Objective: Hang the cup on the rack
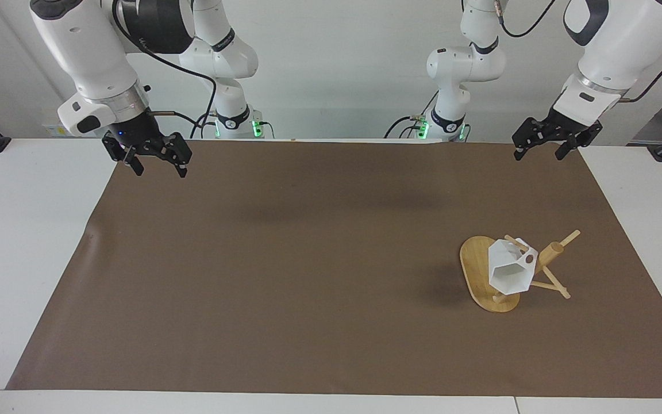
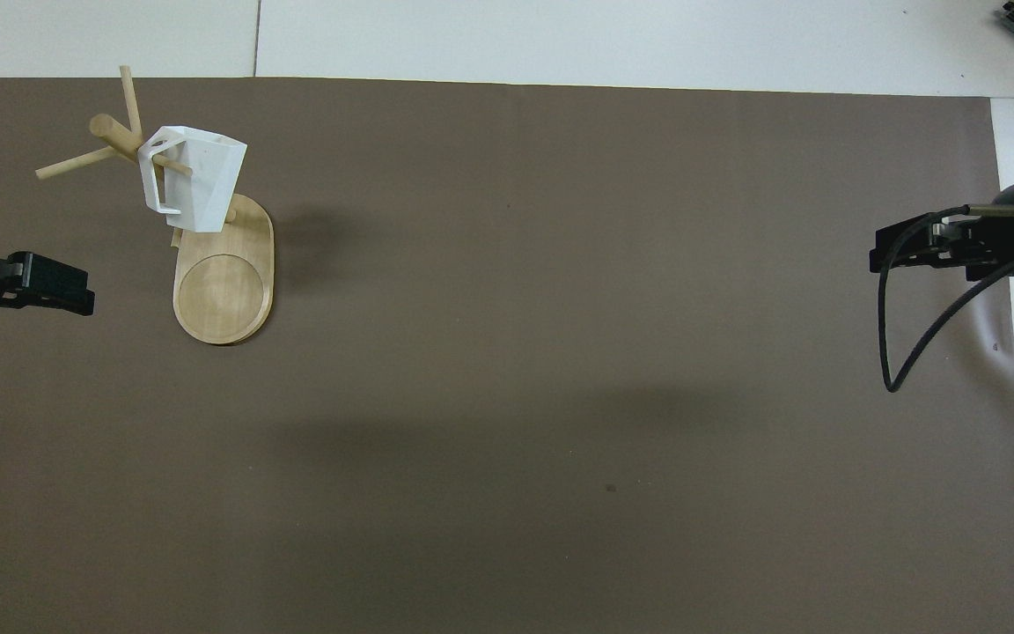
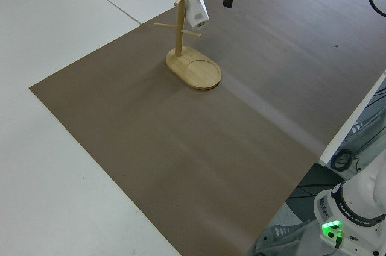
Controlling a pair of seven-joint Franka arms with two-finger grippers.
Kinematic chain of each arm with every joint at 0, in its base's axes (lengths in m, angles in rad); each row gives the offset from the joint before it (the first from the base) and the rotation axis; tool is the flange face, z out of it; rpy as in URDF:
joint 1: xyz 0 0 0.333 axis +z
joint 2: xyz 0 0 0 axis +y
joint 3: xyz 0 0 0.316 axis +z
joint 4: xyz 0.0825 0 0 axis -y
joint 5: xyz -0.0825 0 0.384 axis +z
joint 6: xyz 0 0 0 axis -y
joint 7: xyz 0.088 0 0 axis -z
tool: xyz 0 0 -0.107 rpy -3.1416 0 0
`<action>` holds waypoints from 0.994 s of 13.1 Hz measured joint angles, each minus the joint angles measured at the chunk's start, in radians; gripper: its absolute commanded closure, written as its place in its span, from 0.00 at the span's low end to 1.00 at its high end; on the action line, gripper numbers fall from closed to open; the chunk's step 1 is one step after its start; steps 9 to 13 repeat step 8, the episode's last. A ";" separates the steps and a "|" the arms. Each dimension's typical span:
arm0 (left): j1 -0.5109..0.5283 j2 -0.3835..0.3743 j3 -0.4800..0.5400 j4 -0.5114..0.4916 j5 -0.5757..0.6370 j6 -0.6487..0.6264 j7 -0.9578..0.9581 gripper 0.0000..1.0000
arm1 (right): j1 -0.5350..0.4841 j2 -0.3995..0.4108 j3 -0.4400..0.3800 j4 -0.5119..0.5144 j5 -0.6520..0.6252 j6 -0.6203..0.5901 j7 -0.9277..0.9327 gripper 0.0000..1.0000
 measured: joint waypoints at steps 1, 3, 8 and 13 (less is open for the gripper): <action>0.000 0.000 0.000 0.000 0.000 0.003 0.000 0.00 | 0.000 0.000 0.002 0.000 0.000 -0.004 0.000 0.00; 0.000 0.000 0.000 0.000 0.000 0.007 0.000 0.00 | 0.000 -0.001 0.003 0.000 0.000 -0.011 0.000 0.00; 0.002 -0.004 0.003 0.000 0.000 0.006 0.000 0.00 | 0.000 -0.001 0.003 0.000 0.000 -0.012 0.000 0.00; 0.002 -0.004 0.003 0.000 0.000 0.006 0.000 0.00 | 0.000 -0.001 0.003 0.000 0.000 -0.012 0.000 0.00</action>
